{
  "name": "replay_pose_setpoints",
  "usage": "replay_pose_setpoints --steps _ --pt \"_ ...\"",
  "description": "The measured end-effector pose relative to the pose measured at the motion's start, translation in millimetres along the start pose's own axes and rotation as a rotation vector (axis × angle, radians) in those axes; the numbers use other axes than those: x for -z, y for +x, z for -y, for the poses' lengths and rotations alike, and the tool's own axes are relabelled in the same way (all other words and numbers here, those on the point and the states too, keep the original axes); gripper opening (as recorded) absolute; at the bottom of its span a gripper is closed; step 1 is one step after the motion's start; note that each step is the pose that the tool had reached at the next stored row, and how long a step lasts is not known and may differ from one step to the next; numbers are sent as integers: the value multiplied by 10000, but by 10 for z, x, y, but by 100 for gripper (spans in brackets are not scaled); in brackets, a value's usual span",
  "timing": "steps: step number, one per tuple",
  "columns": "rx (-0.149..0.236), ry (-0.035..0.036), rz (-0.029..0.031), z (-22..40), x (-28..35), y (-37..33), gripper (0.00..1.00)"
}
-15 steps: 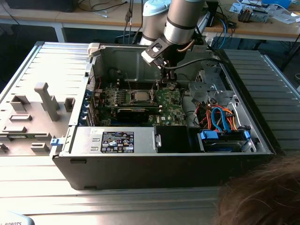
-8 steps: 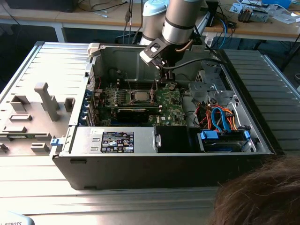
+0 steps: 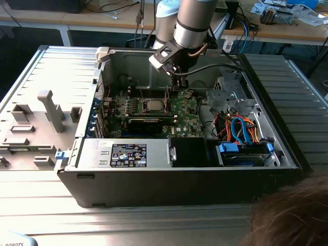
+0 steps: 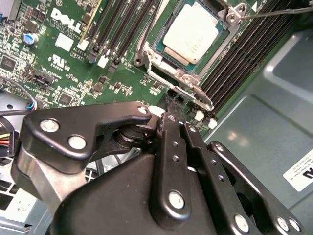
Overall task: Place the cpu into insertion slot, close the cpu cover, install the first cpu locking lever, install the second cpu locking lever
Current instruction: 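Close the cpu cover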
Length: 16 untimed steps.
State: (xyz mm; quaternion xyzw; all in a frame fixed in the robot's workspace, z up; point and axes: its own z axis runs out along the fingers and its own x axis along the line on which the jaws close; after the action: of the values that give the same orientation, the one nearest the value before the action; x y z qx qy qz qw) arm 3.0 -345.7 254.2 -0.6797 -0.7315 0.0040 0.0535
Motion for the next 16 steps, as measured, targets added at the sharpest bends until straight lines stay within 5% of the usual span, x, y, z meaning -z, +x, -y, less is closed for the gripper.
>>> replay_pose_setpoints --steps 6,9,16 --pt "0 0 0 78 -9 5 11" --pt "2 -1 -2 170 -32 11 11" --pt "1 0 -3 324 -163 14 11"
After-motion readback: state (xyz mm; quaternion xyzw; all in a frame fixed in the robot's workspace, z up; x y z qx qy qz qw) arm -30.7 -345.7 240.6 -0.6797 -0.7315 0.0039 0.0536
